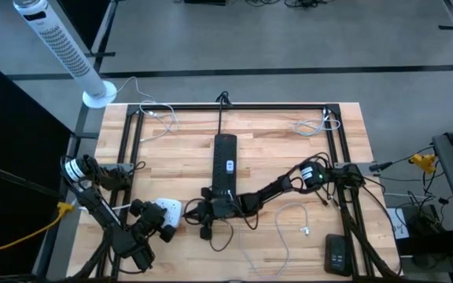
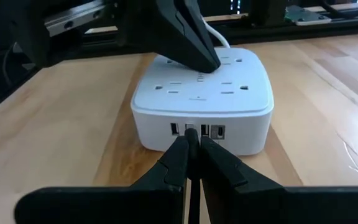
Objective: Insert USB
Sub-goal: Insert the left black charger cable into the white outlet extension
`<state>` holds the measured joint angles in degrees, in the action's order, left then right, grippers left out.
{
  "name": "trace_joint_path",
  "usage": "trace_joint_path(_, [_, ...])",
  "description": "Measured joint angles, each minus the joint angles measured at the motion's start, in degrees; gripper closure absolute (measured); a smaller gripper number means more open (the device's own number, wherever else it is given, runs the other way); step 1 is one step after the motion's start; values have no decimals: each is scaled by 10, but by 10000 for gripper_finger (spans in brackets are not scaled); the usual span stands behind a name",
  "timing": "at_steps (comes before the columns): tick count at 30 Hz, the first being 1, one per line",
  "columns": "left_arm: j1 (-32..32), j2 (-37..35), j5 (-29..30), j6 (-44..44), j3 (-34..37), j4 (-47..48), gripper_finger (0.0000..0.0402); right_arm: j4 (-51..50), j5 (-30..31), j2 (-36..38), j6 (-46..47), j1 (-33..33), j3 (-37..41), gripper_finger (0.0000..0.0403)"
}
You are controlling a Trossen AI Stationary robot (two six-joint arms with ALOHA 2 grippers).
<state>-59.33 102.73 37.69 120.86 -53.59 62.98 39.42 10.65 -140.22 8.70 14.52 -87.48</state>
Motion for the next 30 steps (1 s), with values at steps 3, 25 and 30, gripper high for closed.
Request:
trace_joint_path(3, [0,0,4,3,0,0,402,6,12,-6,13,4,-2,386])
trace_joint_path(25, [0,59,80,33,0,-8,401,-40,14,-52,-2,11,-92,386])
trace_joint_path(30, [1,70,98,42,-5,4,401,-40,31,-52,17,9,-95,386])
